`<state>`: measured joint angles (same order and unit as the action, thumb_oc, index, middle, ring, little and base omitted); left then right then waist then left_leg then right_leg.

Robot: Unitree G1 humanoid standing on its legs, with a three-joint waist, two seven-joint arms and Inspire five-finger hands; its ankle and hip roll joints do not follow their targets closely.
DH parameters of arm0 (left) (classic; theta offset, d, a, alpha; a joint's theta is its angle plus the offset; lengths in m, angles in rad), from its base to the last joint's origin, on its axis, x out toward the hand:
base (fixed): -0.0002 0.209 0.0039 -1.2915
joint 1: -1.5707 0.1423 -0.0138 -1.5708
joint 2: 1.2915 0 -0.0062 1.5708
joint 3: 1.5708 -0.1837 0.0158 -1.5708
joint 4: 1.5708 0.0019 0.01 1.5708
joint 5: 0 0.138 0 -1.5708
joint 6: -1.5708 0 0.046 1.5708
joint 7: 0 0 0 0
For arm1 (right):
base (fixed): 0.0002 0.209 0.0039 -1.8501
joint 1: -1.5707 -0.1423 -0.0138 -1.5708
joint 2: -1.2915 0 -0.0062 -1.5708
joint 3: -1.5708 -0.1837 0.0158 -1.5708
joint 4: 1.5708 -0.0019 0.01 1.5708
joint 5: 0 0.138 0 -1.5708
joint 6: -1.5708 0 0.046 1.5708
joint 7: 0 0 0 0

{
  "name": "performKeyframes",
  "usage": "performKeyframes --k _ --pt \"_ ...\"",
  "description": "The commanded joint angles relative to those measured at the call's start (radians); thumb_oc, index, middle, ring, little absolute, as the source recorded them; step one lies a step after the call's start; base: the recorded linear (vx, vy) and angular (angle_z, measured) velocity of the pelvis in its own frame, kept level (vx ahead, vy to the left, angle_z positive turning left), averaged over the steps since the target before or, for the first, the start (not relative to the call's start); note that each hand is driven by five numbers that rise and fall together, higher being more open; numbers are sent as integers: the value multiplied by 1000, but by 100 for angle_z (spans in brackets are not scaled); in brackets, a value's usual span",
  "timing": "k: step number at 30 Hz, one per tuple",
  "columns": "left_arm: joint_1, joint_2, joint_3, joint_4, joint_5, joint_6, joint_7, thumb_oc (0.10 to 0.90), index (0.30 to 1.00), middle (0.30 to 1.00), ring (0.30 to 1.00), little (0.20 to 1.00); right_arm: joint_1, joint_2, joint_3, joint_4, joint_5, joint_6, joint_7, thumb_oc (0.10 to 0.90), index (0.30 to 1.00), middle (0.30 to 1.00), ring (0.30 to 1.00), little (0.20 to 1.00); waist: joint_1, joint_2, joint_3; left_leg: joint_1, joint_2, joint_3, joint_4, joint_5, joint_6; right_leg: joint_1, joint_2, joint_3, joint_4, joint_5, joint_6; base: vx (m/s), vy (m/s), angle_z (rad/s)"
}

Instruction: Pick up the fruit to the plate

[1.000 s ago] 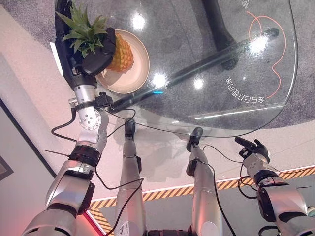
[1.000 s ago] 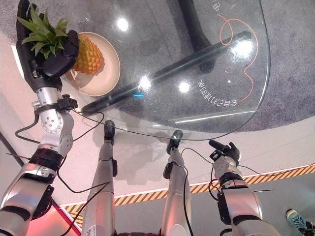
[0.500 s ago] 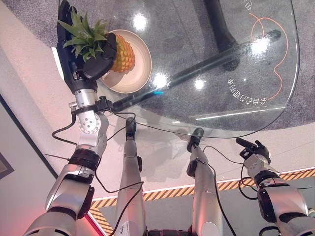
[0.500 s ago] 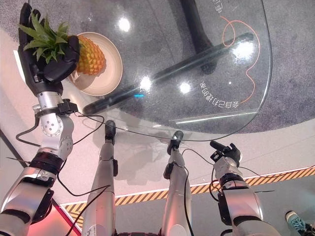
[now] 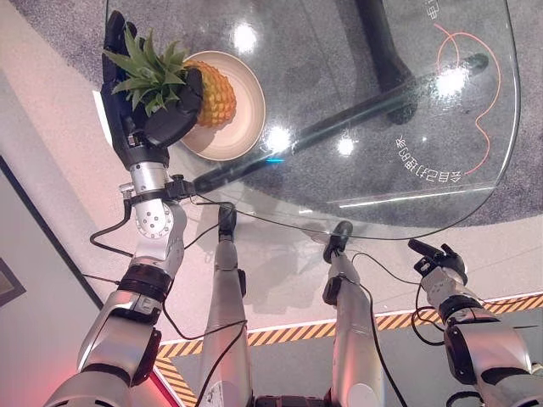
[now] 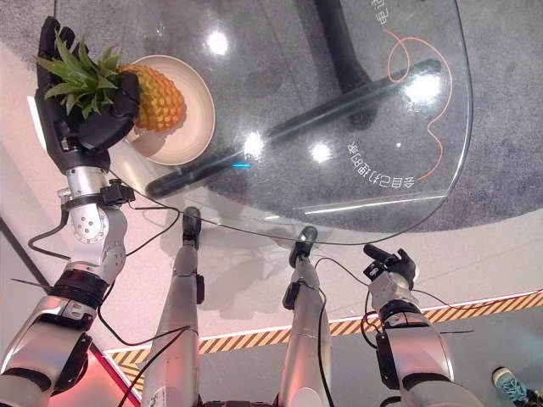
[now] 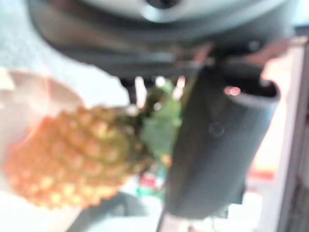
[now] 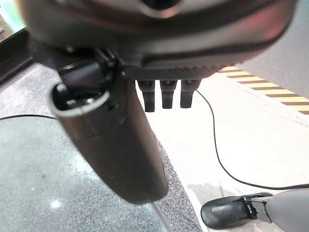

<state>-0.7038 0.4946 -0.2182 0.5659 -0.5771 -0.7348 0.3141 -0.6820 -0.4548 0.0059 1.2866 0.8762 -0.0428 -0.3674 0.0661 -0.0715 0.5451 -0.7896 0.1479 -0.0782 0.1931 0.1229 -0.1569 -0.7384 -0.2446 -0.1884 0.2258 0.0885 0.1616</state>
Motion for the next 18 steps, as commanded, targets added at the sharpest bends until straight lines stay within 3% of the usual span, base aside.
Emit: performKeyframes --k 1,18 --pt "-8 -1 62 -81 30 -97 6 800 900 900 900 900 21 -73 -11 -24 27 -45 -17 800 900 900 900 900 24 25 -25 -27 -38 12 99 -114 105 -21 -16 -48 12 8 -22 0 0 0" --pt "37 8 31 -67 96 -81 24 800 900 900 900 900 20 -90 -14 -16 24 -46 -10 800 900 900 900 900 32 41 -25 -8 -35 16 87 -113 101 -7 -25 -52 9 6 -16 -1 2 1"
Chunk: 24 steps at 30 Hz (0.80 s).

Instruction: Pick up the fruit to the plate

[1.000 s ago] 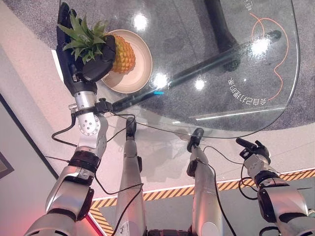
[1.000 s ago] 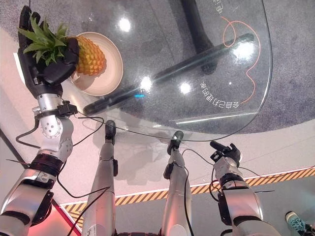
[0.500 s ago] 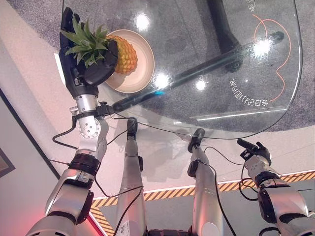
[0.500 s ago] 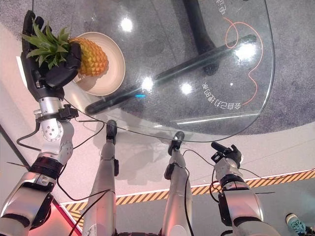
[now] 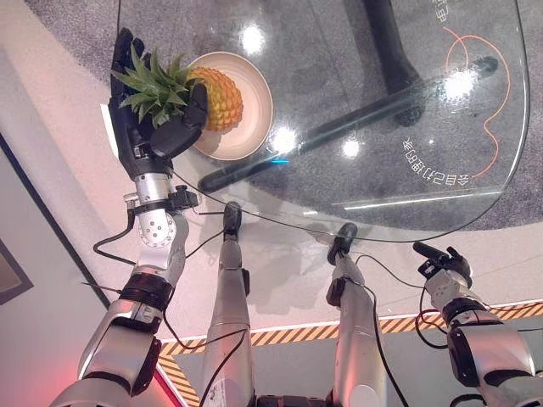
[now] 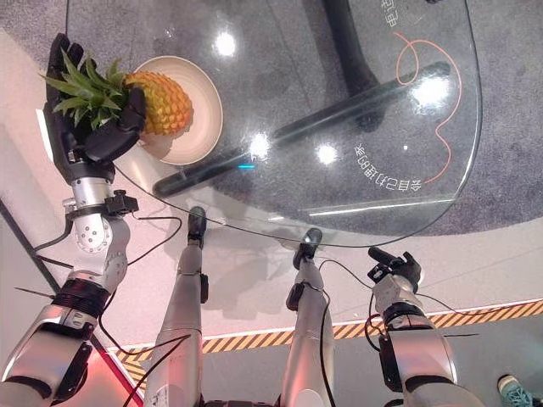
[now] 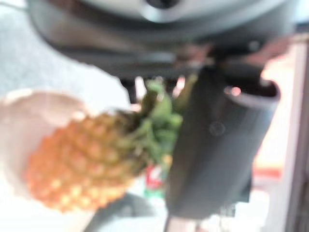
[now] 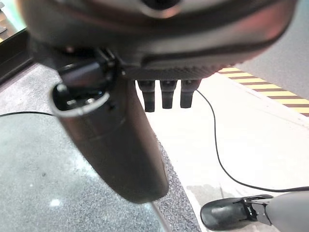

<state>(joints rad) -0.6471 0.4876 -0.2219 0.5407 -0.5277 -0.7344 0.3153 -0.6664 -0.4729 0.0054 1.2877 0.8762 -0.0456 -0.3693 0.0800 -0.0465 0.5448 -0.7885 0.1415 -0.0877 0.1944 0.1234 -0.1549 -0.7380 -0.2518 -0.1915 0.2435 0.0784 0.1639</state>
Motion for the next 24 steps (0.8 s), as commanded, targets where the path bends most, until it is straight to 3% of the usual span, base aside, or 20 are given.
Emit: performKeyframes --k 1,24 --pt "-23 14 32 -38 51 -83 27 800 900 900 900 900 -1 -73 -13 -19 25 -42 -11 800 900 900 900 900 17 16 -25 -16 -31 25 83 -104 100 -14 -20 -50 -12 24 -20 0 0 0" --pt "-4 35 -17 -107 118 -112 27 800 900 900 900 900 -1 -86 -6 -20 34 -40 -19 800 900 900 900 900 22 28 -25 0 -28 29 75 -108 99 -3 -24 -51 -11 16 -18 0 0 0"
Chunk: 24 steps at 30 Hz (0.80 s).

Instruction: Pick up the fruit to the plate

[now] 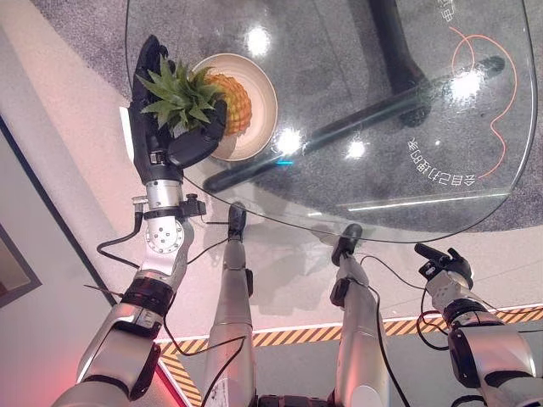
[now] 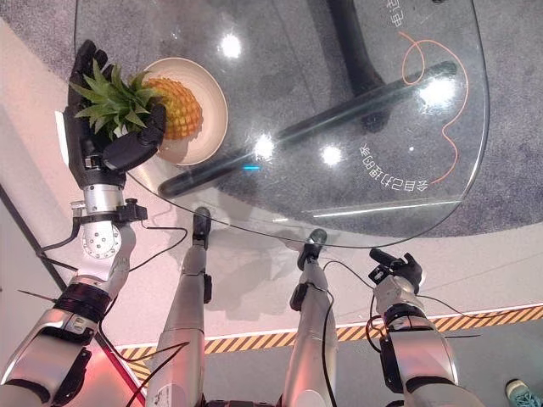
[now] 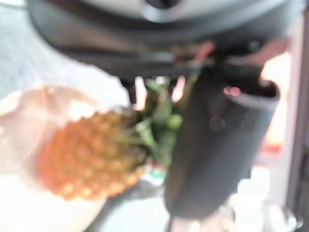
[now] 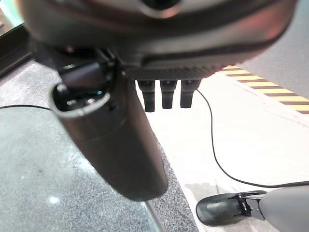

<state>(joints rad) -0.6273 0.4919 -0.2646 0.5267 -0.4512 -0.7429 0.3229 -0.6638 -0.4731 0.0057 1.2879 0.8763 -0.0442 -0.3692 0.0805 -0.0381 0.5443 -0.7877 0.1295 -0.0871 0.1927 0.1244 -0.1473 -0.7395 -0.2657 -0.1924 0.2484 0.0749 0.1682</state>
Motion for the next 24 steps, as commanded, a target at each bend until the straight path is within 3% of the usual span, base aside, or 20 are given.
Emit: performKeyframes --k 1,7,12,16,24 --pt "-27 33 26 -97 43 -106 20 800 900 900 900 900 -7 -86 -8 -22 34 -41 -20 800 900 900 900 900 20 19 -24 -8 -18 28 75 -101 92 -8 -12 -51 -18 27 -23 0 0 0" --pt "-21 40 29 -156 57 -115 24 800 900 900 900 900 -2 -90 -17 -19 33 -42 -14 800 900 900 900 900 25 22 -24 -6 -18 25 73 -99 92 -4 -16 -55 -21 28 -23 0 0 0" --pt "-24 47 26 -180 81 -82 40 800 900 900 900 900 3 -84 -20 -17 34 -47 -15 800 900 900 900 900 28 23 -24 -3 -20 25 69 -99 93 -1 -18 -58 -23 29 -23 0 0 0" --pt "-17 48 28 -162 99 -57 63 800 900 900 900 900 0 -86 -24 -15 32 -45 -11 800 900 900 900 900 29 23 -24 -1 -18 25 66 -96 92 1 -19 -61 -24 31 -20 0 0 0" --pt "-3 50 26 -107 102 -71 76 800 900 900 900 900 9 -96 -17 -15 30 -38 -2 800 900 900 900 900 25 25 -24 13 -11 32 62 -101 89 10 -15 -53 -24 23 -19 -3 5 0"
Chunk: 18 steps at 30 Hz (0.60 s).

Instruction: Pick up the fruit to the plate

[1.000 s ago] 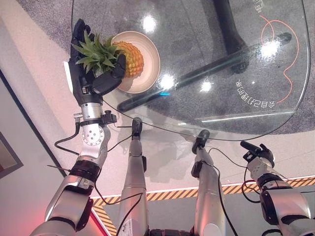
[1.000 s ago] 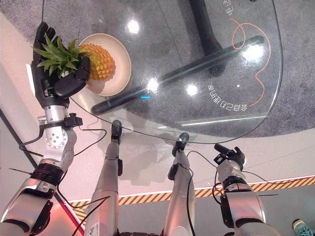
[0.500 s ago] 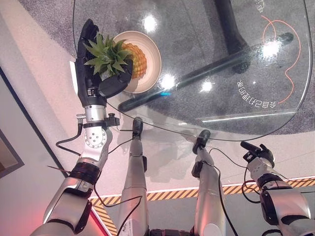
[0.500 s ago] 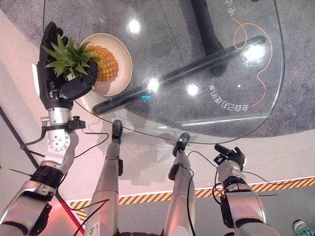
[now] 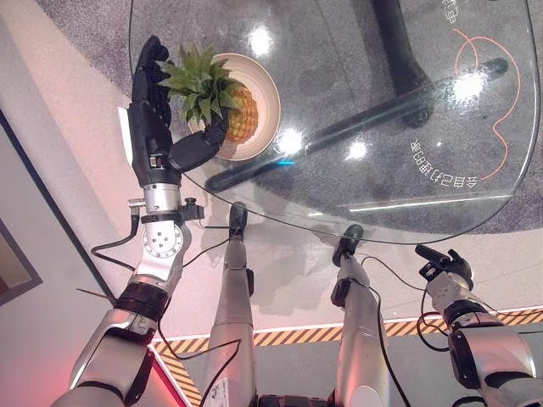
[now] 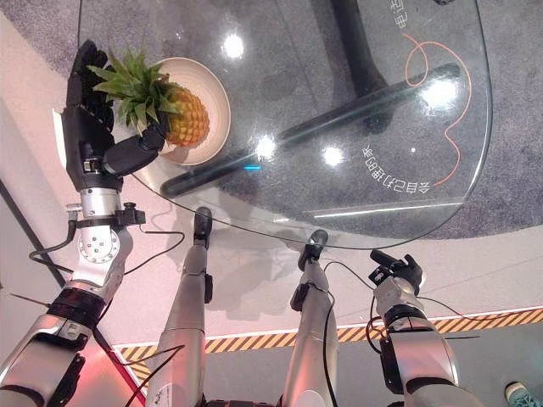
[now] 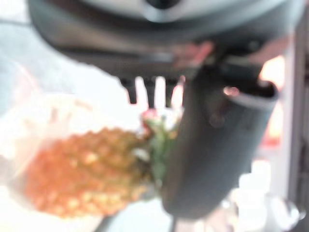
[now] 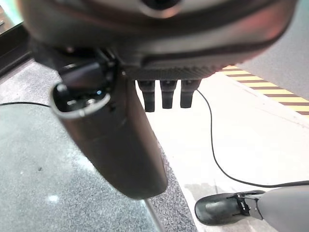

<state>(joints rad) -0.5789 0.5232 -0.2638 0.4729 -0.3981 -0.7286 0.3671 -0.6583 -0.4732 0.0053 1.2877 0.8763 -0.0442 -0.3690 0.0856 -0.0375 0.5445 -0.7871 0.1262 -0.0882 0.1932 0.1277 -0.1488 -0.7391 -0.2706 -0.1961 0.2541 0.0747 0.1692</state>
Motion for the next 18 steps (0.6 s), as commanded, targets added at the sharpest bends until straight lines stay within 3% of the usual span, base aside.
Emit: performKeyframes --k 1,18 --pt "-52 20 23 -49 52 -85 33 800 900 900 900 900 4 -94 -16 -14 30 -41 -2 800 900 900 900 900 19 26 -25 13 -8 35 59 -103 90 10 -11 -50 -32 24 -20 0 0 0" --pt "8 19 -6 -40 85 -68 33 800 900 900 900 900 10 -109 -22 -8 33 -50 3 800 900 900 900 900 30 39 -25 21 -10 34 45 -96 88 16 -19 -59 -35 24 -18 0 0 0"
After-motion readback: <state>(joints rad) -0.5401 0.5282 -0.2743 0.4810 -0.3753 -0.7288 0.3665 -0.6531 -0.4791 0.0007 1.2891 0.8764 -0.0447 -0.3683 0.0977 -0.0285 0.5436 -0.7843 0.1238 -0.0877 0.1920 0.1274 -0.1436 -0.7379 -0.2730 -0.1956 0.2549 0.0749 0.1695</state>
